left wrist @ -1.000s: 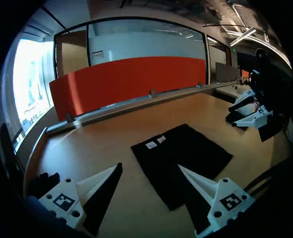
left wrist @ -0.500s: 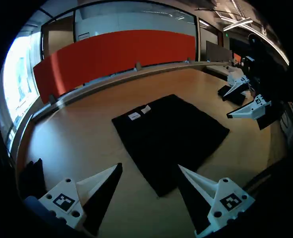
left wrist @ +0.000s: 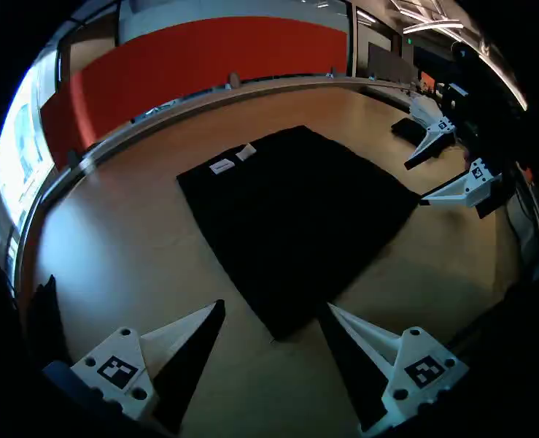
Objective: Fold towel
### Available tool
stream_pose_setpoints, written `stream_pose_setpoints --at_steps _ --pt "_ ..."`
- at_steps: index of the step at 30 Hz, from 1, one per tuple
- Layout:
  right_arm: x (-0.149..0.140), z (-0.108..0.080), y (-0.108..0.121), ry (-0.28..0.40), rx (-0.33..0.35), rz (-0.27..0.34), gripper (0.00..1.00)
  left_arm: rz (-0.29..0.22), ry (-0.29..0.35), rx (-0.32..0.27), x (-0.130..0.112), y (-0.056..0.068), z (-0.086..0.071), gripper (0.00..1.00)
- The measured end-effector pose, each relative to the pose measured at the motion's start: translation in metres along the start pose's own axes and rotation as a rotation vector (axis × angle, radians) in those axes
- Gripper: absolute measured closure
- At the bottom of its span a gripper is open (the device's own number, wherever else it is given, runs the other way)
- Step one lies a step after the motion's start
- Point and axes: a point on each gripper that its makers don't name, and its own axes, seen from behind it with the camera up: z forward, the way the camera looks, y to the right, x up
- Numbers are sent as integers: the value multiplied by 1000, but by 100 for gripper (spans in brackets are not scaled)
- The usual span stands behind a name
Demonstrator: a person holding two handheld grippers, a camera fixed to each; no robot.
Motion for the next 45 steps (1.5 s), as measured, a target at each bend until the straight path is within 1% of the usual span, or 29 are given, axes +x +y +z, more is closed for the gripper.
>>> stream_pose_setpoints --at_steps 5,8,14,17,19,24,33,37,42,45 --pt "-4 1 -2 -17 15 -6 2 -8 -36 -22 -7 4 7 7" --pt "-6 1 -3 -32 27 -11 5 -10 -54 -21 -11 5 10 7" --pt "-7 3 -1 -40 37 -13 9 8 -77 -28 -15 6 13 7" --pt "-10 2 -3 -49 49 -19 13 11 -86 -35 -17 9 13 8" --pt "-12 2 -5 -60 63 -21 18 9 -87 -39 -18 10 13 9" --pt "-15 4 -11 -76 91 -24 26 3 -86 -49 -18 12 14 13" --pt "-16 4 -11 -76 101 -7 36 3 -99 -52 -18 13 14 21" --pt "-15 4 -12 -78 102 -5 47 -5 -104 -50 -18 13 14 26" --pt "-15 5 -11 -84 104 -6 65 -16 -114 -44 -17 9 14 39" --pt "-14 5 -12 -84 106 -9 75 -15 -119 -45 -18 8 14 47"
